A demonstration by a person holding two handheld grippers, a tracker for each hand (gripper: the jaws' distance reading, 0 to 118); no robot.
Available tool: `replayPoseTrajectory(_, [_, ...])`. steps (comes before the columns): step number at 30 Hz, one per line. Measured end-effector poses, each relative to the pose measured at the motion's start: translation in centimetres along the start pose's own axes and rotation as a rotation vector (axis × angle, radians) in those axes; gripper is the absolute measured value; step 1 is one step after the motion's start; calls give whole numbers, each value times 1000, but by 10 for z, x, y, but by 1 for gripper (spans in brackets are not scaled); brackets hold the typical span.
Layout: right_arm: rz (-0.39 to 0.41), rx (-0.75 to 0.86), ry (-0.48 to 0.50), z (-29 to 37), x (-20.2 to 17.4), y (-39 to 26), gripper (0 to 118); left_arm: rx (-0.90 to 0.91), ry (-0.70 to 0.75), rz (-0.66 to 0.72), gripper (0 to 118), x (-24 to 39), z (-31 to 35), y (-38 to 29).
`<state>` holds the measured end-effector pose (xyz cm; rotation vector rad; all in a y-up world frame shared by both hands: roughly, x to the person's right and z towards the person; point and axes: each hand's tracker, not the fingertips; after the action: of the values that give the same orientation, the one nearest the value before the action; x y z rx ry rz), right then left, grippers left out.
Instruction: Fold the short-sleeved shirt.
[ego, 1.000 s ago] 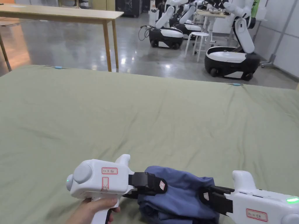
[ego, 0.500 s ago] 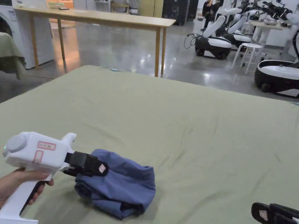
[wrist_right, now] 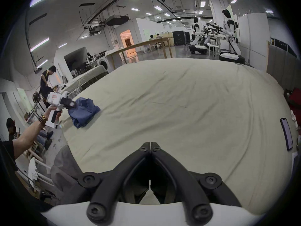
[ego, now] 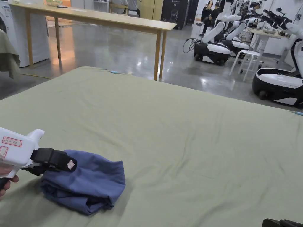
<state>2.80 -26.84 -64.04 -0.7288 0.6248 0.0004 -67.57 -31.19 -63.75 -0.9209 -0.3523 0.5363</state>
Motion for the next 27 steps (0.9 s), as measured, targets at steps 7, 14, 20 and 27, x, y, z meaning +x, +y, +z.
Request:
replayPoseTrajectory(7, [-9, 33, 1, 15, 7, -2, 0, 287, 60, -36, 117, 69, 72, -7])
replayPoseTrajectory(14, [-8, 87, -9, 40, 19, -14, 0, 476, 14, -160, 31, 229, 12, -66])
replayPoseTrajectory(20, [-49, 174, -116, 71, 39, -38, 0, 463, 278, -391, 0, 343, -124, -112])
replayPoseTrajectory(27, [-69, 205, -317, 98, 70, -52, 0, 426, 189, -393, 0, 399, -208, -121])
